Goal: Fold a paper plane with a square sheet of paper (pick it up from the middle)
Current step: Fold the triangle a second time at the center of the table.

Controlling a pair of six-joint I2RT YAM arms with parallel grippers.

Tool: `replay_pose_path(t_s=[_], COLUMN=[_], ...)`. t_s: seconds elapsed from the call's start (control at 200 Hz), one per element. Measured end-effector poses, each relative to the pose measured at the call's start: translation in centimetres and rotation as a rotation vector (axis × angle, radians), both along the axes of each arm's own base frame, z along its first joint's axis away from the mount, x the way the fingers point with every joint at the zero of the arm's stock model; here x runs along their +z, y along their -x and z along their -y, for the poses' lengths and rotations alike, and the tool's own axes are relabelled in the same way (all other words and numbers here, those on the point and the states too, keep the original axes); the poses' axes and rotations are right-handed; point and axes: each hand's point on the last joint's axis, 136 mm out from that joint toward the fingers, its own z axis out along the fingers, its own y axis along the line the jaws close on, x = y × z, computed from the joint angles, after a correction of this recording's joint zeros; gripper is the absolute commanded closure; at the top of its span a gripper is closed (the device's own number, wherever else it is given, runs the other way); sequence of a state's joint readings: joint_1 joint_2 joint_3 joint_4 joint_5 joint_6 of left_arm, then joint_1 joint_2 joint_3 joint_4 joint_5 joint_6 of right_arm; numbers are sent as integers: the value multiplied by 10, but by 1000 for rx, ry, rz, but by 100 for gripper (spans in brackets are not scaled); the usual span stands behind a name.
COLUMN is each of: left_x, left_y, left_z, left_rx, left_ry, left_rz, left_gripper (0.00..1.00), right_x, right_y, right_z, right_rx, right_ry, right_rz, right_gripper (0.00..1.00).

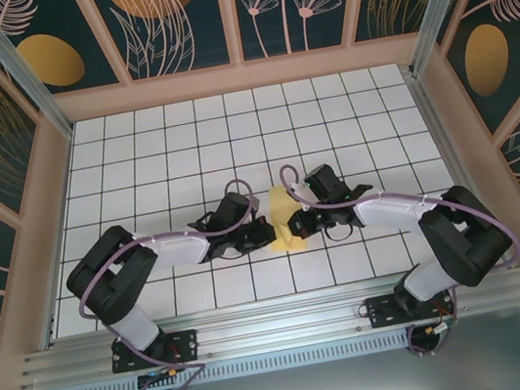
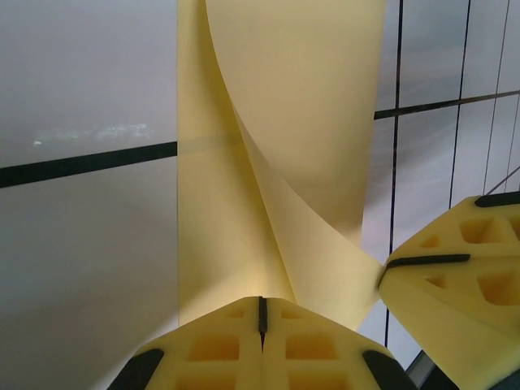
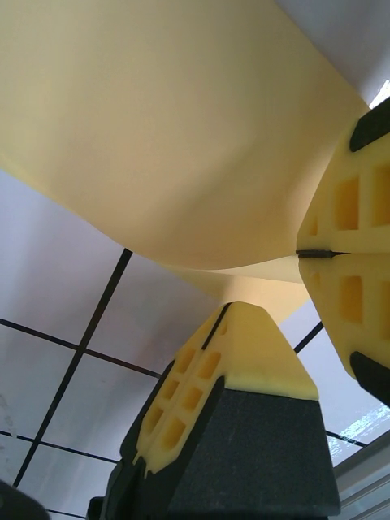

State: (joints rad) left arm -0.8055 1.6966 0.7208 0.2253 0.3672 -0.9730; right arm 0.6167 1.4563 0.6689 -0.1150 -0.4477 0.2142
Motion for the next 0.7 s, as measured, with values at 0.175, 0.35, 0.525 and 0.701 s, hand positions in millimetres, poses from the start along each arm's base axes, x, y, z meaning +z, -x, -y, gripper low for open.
replay_pose_path(t_s=[0.175,0.35,0.525,0.701], left_x=[-5,-18,-18,-18], left_y=[0,-1,-3,-5], left_z=[5,3,3,4], left_rx=[-8,-4,-7,-14], left_ry=[-8,-63,-93,-102], left_rz=[-8,-26,-14,-7], left_gripper=[99,100,100,100], right_x=[0,-1,0,-5], right_y=[0,-1,-10,-21], right_z=[1,3,8,13], right_rx=[-1,-1,-13,-29], right_ry=[0,15,60,131], right_rz=[-3,-6,12,32], right_gripper=[98,97,96,95])
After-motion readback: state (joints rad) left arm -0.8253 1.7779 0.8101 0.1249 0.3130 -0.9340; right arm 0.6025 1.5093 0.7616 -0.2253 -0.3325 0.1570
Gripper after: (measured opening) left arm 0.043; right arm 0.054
